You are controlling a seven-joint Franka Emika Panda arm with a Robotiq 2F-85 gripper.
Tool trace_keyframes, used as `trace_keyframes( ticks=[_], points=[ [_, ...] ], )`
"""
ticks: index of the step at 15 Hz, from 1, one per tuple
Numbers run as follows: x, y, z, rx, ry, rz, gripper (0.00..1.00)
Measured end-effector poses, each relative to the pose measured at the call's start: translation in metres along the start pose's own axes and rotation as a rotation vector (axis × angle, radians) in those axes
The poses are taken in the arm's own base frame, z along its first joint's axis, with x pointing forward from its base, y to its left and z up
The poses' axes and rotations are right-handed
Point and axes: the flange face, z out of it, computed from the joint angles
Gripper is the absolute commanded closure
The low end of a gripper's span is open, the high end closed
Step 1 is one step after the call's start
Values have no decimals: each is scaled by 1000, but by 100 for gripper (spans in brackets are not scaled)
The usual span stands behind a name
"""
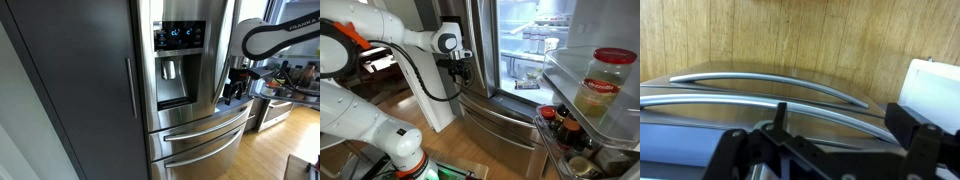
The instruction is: Put the plastic on the top shelf of the fridge door
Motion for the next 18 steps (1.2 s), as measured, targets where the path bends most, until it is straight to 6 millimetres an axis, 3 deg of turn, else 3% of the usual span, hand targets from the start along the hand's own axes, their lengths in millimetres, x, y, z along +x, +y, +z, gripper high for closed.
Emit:
trace_keyframes(
  ticks=[6,14,18],
  points=[
    [0,1,0,-7,0,-2,0],
    [-2,30,12,-107,18,-51,0],
    [8,88,14,-92,25,92,0]
  ],
)
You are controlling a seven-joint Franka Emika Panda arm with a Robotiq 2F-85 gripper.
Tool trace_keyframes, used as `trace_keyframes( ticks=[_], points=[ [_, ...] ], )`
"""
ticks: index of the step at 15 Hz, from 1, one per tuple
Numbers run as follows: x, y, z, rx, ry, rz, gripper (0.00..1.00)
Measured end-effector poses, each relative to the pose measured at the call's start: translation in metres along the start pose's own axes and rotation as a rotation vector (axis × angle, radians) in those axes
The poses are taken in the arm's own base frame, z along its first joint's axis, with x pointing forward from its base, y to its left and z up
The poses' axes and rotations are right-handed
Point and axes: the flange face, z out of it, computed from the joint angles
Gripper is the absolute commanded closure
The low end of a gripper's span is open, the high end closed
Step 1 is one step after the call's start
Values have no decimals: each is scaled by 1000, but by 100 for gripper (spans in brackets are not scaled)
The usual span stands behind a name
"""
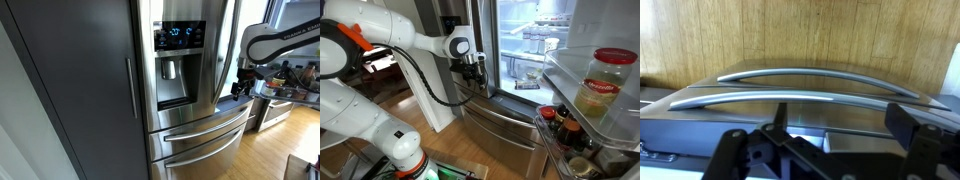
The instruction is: Put the plastic on the top shelf of the fridge door
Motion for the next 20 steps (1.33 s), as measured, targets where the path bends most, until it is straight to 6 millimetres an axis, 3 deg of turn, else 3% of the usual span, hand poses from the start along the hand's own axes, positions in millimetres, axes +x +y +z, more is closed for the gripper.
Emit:
trace_keyframes(
  ticks=[7,8,14,17,20],
  points=[
    [8,7,1,-11,-2,4,0],
    [9,17,-4,-24,8,5,0],
    [28,126,-44,-96,138,68,0],
    [56,145,-41,-116,255,142,0],
    [81,144,-21,-119,305,204,0]
  ],
)
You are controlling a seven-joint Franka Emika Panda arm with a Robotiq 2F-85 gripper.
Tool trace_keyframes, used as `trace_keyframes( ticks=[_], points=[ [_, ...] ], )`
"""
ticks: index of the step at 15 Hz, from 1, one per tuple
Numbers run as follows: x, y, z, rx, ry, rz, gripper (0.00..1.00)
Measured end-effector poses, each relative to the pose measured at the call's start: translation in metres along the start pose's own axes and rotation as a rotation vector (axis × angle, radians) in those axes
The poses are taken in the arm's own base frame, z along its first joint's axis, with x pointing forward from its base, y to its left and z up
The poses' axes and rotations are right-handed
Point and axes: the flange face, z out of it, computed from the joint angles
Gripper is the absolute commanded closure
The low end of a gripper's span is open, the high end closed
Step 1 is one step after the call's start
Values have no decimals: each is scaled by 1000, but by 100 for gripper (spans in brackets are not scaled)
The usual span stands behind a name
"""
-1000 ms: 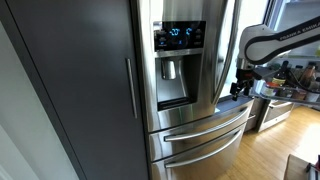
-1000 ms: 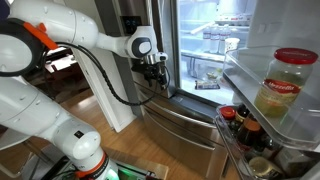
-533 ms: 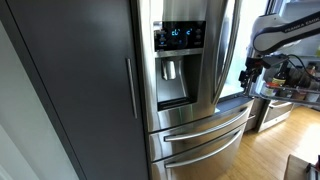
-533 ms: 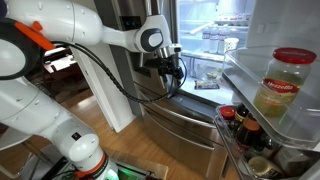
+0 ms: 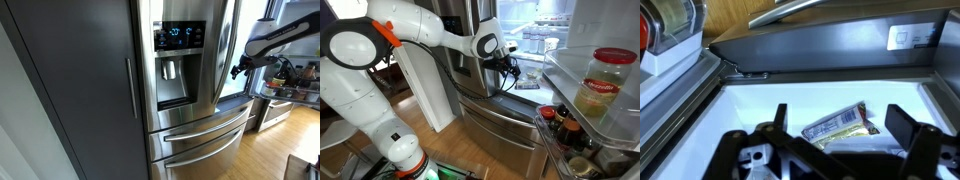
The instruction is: Put the plastic on the top shelf of the fridge door
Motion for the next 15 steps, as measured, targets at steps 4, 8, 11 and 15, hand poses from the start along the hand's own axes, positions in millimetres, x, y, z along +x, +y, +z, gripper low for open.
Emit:
trace_keyframes(
  ticks=[4,8,11,15],
  points=[
    [5,0,3,-2,2,11,0],
    [9,-3,9,-20,-2,28,0],
    [28,-9,32,-30,-18,100,0],
    [62,-20,74,-14,-36,169,0]
  ],
)
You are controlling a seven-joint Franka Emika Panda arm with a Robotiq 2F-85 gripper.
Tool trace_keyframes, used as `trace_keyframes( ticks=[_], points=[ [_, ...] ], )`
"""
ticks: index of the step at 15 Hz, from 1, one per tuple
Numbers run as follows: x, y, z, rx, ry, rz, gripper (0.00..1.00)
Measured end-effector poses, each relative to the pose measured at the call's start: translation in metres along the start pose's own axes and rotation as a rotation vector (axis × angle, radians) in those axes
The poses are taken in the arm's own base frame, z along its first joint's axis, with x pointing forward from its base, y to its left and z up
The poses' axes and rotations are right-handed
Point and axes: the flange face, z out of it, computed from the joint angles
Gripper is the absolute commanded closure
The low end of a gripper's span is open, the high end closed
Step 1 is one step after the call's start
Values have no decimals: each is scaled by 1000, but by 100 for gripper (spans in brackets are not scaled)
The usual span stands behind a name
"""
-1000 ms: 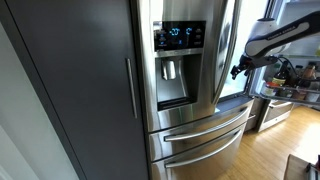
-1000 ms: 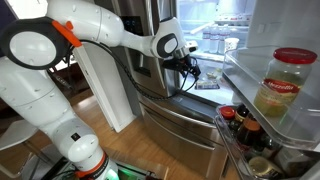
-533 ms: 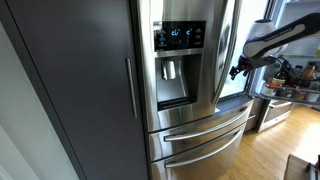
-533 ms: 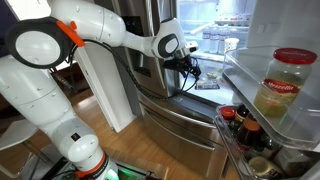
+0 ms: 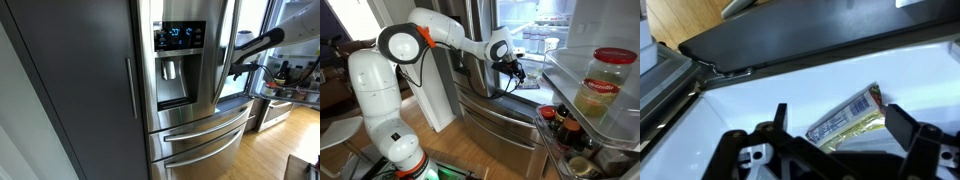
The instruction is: Put the plastic on the top shelf of the fridge door
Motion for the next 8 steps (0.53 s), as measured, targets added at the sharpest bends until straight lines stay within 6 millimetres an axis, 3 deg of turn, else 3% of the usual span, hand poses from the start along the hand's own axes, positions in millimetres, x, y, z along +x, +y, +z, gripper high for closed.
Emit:
trace_keyframes(
  ticks=[3,8],
  points=[
    [23,1,23,9,1,44,0],
    [58,-2,40,26,26,79,0]
  ],
)
